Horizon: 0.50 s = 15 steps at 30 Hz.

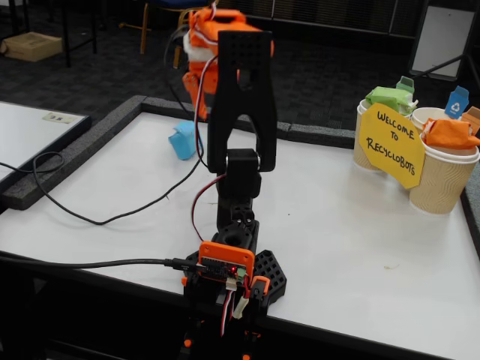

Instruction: Sort rubbish by color.

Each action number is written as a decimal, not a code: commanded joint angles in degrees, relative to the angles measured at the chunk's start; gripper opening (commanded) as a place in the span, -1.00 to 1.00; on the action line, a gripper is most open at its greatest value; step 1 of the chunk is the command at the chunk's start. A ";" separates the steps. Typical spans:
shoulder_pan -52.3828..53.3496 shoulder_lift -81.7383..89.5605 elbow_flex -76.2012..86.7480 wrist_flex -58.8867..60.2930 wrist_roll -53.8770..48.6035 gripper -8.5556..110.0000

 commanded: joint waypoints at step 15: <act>-10.37 20.48 10.37 -3.08 2.02 -0.83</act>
